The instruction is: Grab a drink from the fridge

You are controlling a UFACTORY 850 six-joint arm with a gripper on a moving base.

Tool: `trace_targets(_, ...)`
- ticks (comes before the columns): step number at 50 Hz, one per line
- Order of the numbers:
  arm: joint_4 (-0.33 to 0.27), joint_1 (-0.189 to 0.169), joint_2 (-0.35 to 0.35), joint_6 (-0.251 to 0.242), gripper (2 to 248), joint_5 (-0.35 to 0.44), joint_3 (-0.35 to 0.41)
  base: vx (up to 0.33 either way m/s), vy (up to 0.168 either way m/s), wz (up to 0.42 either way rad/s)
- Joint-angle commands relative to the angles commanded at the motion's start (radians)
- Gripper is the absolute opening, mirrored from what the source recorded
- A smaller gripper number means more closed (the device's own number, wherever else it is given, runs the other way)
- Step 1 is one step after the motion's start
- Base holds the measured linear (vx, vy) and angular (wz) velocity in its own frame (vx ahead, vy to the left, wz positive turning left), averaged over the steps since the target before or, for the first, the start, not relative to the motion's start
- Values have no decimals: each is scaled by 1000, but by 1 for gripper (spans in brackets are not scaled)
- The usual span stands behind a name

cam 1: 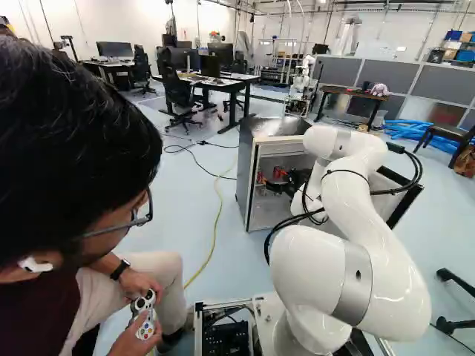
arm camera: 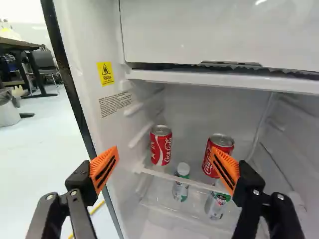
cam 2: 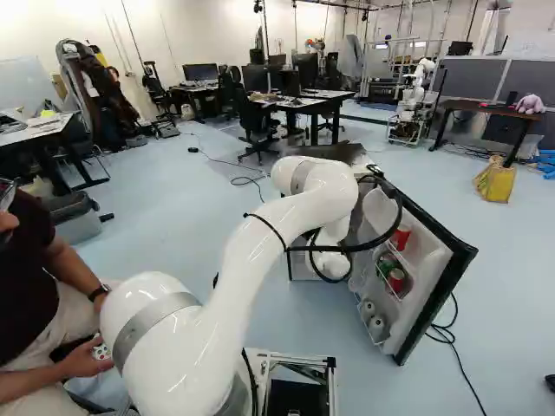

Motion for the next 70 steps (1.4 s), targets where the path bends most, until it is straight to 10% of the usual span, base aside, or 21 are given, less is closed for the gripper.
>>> trace_targets(37,0,0,0,0,153,0,0,0,0,0)
trace_targets(70,0,12,-29,0,154,-27,-59,0,0,0)
